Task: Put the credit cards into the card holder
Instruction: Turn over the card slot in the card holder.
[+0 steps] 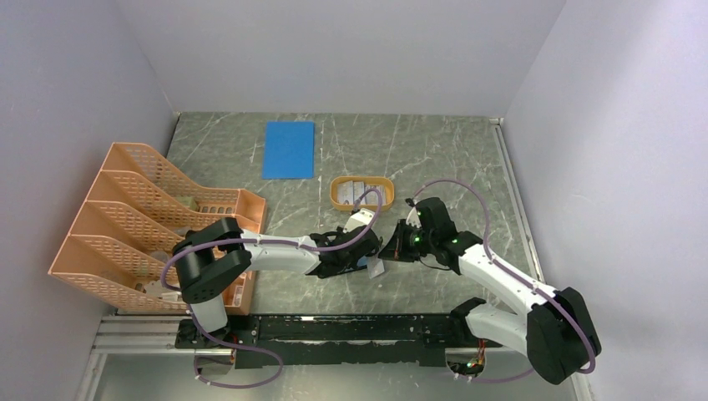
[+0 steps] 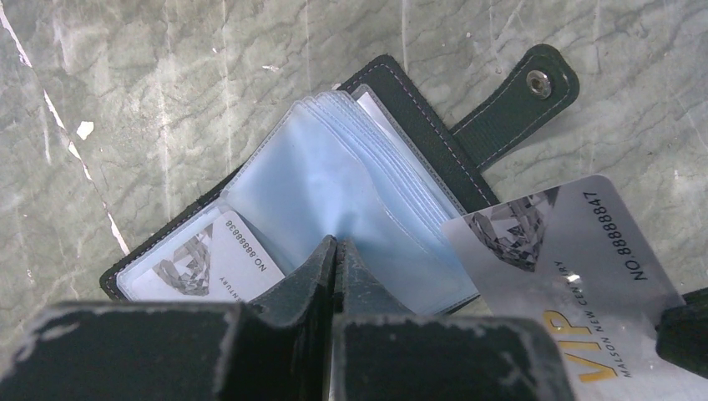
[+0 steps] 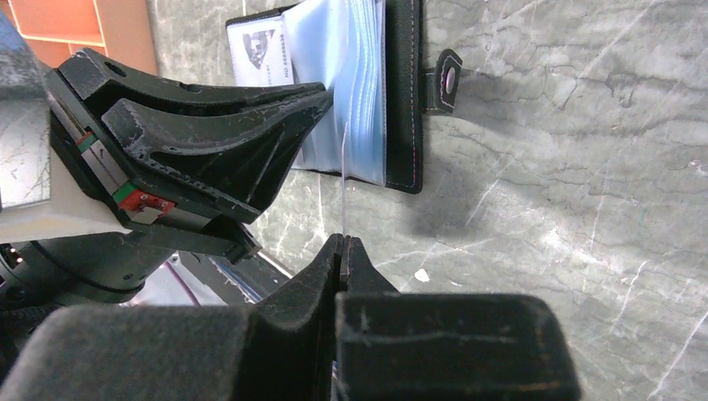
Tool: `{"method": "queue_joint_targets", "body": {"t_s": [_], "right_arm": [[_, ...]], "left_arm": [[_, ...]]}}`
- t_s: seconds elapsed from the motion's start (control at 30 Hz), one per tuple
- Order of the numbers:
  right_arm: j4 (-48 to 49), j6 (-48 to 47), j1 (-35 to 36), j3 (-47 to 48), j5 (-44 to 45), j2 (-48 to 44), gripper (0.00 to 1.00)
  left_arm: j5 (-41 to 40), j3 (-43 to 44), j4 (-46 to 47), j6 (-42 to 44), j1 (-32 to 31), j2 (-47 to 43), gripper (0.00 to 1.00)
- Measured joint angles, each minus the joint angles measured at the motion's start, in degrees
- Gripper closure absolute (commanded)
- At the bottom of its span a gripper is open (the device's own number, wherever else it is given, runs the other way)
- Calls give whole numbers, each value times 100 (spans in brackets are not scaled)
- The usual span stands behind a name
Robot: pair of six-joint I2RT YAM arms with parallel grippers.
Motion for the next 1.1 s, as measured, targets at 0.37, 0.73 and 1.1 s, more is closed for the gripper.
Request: {"method": "queue_joint_targets", "body": {"t_s": [0.37, 0.73, 1.1], "right_arm": [[177, 31, 7, -81, -177, 140, 100], [507, 144, 133, -90, -306, 420, 100], [929, 254, 278, -87, -328, 883, 100]], "left_arm": [[-2, -2, 2, 0, 0, -2, 95], [4, 0, -98, -42, 0, -57, 95], [0, 76, -1436, -177, 15, -804, 73]]}}
